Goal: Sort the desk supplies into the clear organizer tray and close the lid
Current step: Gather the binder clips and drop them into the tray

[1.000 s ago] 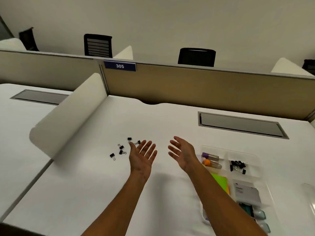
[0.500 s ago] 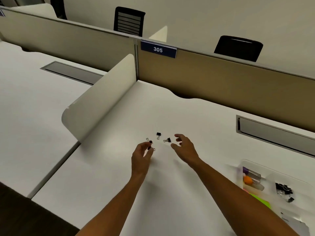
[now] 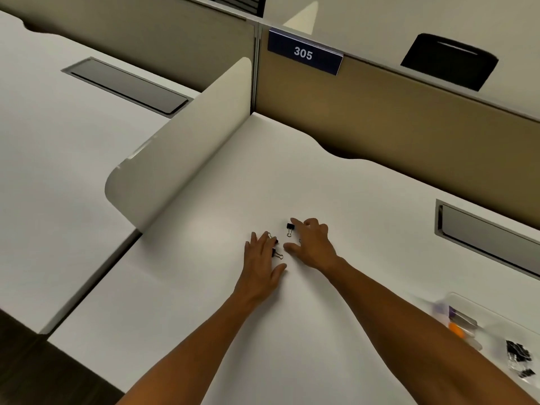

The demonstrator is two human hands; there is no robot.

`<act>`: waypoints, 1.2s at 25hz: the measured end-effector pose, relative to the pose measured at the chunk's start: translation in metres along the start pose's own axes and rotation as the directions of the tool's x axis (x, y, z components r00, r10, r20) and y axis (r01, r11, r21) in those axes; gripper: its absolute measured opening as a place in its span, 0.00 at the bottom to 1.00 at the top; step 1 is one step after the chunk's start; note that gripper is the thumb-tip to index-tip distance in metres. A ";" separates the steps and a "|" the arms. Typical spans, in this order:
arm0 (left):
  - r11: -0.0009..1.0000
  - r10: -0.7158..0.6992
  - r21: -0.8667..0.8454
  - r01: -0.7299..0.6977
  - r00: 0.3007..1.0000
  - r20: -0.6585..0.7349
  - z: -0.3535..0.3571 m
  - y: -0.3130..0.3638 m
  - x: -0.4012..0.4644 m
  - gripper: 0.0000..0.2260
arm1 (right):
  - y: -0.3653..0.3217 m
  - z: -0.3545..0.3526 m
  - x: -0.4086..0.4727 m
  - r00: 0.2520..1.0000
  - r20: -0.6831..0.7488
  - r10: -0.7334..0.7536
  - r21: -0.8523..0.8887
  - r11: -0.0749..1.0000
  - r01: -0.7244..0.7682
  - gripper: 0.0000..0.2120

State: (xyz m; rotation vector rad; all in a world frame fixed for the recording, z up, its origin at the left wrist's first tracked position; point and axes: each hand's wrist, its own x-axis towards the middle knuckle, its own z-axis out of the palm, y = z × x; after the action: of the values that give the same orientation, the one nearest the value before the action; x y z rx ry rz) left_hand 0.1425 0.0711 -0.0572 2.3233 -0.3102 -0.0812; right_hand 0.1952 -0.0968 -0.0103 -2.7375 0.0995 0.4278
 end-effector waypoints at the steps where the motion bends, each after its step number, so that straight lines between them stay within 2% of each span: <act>1: 1.000 0.013 0.015 -0.013 1.000 0.018 0.001 0.000 0.006 0.28 | -0.001 0.000 0.003 1.000 -0.004 -0.013 -0.042 0.999 0.013 0.34; 3: 0.996 0.055 0.074 -0.058 0.997 0.051 0.001 -0.001 0.015 0.25 | -0.004 0.000 0.008 0.999 -0.001 -0.047 -0.094 0.994 0.047 0.31; 5: 0.987 0.111 0.111 -0.118 0.991 0.068 0.001 -0.002 0.021 0.20 | -0.007 -0.003 0.012 0.998 -0.001 -0.063 -0.069 0.996 0.063 0.25; 9: 0.982 0.179 0.057 -0.180 0.983 0.032 -0.003 -0.008 0.021 0.12 | -0.011 -0.005 0.014 0.995 -0.028 -0.093 0.029 0.995 0.094 0.15; 14: 0.986 0.166 0.018 -0.166 0.986 -0.026 0.000 -0.010 0.014 0.10 | -0.011 -0.005 0.008 0.994 -0.024 -0.105 0.097 0.990 0.107 0.10; 16: 0.985 0.169 0.034 -0.168 0.985 -0.028 0.000 -0.009 0.012 0.09 | -0.009 -0.005 0.004 0.994 -0.021 -0.110 0.082 0.990 0.111 0.09; 19: 0.965 0.207 0.169 -0.202 0.978 -0.013 0.000 -0.008 0.011 0.12 | -0.004 -0.002 -0.006 0.994 -0.029 -0.105 0.034 0.994 0.106 0.08; 22: 0.948 0.186 0.262 -0.180 0.983 0.002 -0.001 -0.004 0.010 0.15 | 0.002 0.003 -0.018 0.997 -0.030 -0.077 0.049 0.996 0.079 0.08; 24: 0.943 0.168 0.291 -0.164 0.986 0.008 -0.001 -0.001 0.009 0.17 | 0.005 0.004 -0.026 0.998 -0.036 -0.059 0.091 0.994 0.062 0.08; 26: 0.941 0.157 0.302 -0.151 0.988 0.006 -0.003 0.001 0.008 0.18 | 0.008 0.006 -0.035 0.998 -0.057 0.002 0.228 0.974 0.011 0.07; 27: 0.940 0.159 0.305 -0.150 0.987 -0.004 -0.004 0.002 0.008 0.19 | 0.010 0.007 -0.039 0.996 -0.066 0.068 0.359 0.932 -0.040 0.07; 28: 0.936 0.170 0.314 -0.157 0.985 -0.015 -0.004 0.002 0.008 0.18 | 0.011 0.008 -0.043 0.987 -0.054 0.151 0.528 0.843 -0.100 0.08; 30: 0.922 0.195 0.344 -0.177 0.981 -0.020 -0.004 0.002 0.008 0.14 | 0.013 0.010 -0.049 0.954 0.033 0.298 0.833 0.520 -0.191 0.09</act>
State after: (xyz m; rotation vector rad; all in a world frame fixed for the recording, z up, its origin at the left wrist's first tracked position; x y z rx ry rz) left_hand 0.1499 0.0705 -0.0531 2.6187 -0.5543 0.1403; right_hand 0.1440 -0.1047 -0.0081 -1.7723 0.5788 0.1995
